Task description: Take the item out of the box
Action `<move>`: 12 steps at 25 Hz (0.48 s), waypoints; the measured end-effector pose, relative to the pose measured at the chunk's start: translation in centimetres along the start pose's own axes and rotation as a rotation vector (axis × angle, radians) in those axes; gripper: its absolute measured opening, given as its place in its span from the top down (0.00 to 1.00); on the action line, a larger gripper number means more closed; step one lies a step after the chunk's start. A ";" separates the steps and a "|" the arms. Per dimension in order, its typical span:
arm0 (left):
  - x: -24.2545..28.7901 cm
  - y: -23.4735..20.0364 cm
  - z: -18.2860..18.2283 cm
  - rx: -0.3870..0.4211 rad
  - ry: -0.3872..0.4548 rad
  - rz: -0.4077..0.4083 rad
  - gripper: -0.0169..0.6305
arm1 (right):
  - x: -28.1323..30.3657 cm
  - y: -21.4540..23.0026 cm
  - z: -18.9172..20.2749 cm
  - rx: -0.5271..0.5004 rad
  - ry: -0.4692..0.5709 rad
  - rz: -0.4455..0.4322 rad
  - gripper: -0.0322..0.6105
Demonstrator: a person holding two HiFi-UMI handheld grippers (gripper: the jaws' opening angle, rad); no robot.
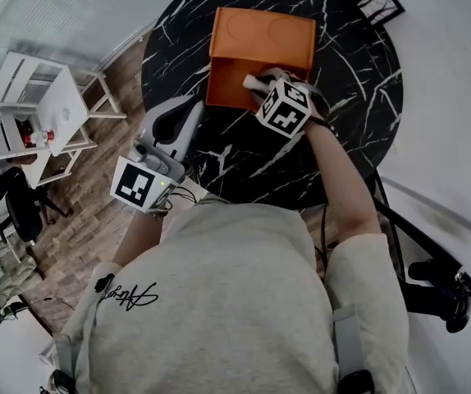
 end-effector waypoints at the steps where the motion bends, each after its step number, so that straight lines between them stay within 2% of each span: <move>1: 0.0 0.0 0.0 0.000 0.001 0.002 0.97 | -0.2 0.1 -0.1 0.002 0.008 0.008 0.77; 12: 0.3 0.3 -0.5 0.000 0.016 0.020 0.97 | -2.3 0.5 -1.1 0.050 0.096 0.072 0.77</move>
Point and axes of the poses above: the fingertips, and each gripper's own axes: x forward along the fingers, y to its right, z out of its underside, the point moved 1 cm from there along -x, backward along the fingers
